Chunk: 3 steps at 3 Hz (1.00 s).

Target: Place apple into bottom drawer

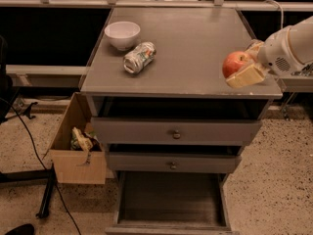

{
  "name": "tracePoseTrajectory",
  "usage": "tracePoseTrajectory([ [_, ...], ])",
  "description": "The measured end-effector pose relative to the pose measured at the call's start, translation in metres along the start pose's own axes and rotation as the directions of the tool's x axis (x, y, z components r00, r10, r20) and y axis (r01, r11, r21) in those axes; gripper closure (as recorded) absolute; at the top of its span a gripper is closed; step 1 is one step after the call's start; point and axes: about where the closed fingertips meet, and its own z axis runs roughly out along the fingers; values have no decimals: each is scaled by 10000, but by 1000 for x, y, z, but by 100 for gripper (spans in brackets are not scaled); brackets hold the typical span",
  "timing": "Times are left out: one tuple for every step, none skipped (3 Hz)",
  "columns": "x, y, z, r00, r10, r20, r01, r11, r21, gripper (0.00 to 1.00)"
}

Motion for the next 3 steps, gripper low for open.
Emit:
tracePoseTrajectory([
  [0,2,2,10000,-35,-12,35,10000,-28,100],
  [0,7,5,9997,-247,-65,246,9996,-144,100],
  [8,20,-1,9985,-504,-199,499,9985,-245,100],
])
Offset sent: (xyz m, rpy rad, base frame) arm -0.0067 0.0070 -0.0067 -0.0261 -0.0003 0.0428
